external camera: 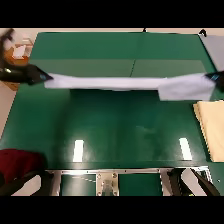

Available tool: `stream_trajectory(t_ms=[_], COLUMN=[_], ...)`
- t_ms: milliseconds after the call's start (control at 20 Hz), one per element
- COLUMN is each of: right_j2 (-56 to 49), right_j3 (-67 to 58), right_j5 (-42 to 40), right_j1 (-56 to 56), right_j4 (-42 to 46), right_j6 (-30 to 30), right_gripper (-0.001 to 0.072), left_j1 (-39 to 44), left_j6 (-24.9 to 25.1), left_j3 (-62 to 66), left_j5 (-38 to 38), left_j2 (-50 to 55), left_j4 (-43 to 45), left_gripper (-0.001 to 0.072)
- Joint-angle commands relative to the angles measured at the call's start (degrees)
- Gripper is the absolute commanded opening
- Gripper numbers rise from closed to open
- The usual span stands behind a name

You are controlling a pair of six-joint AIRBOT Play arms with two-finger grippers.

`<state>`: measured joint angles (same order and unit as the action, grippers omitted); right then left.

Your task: Fold the shirts.

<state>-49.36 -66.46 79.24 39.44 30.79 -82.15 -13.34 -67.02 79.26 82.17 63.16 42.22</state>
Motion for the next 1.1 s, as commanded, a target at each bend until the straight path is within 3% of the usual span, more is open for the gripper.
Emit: stream_trajectory(t_ms=[0,250,400,700,900,1050], right_j2=[1.97,2.10,2.12,-2.99,-11.34,-18.12], right_j3=[-18.29,-42.66,-49.22,-48.61,-42.21,-31.78], right_j5=[-0.61,-14.16,-16.94,-16.44,-11.21,-12.39], right_j1=[0.00,0.00,0.00,-0.07,-3.10,-10.45], right_j4=[-3.74,-2.38,1.18,5.77,2.32,2.45], right_j6=[-1.90,-0.79,-0.76,-0.13,1.77,5.99], right_gripper=[0.0017,0.0016,0.0017,0.0017,0.0016,0.0017], left_j1=[-0.04,-0.04,-0.04,-0.04,-0.04,-0.02], left_j6=[-0.90,-2.38,-2.51,-2.36,-1.03,0.07], left_j3=[16.33,38.25,45.75,36.06,25.79,19.34], left_j5=[-0.11,-5.22,-6.84,-12.15,-11.69,-10.32], left_j2=[-4.76,-6.62,-6.69,-6.71,-0.37,8.22], left_j4=[-2.84,-6.47,-6.45,1.05,-2.80,-4.90], left_gripper=[0.0019,0.0019,0.0019,0.0019,0.0019,0.0020])
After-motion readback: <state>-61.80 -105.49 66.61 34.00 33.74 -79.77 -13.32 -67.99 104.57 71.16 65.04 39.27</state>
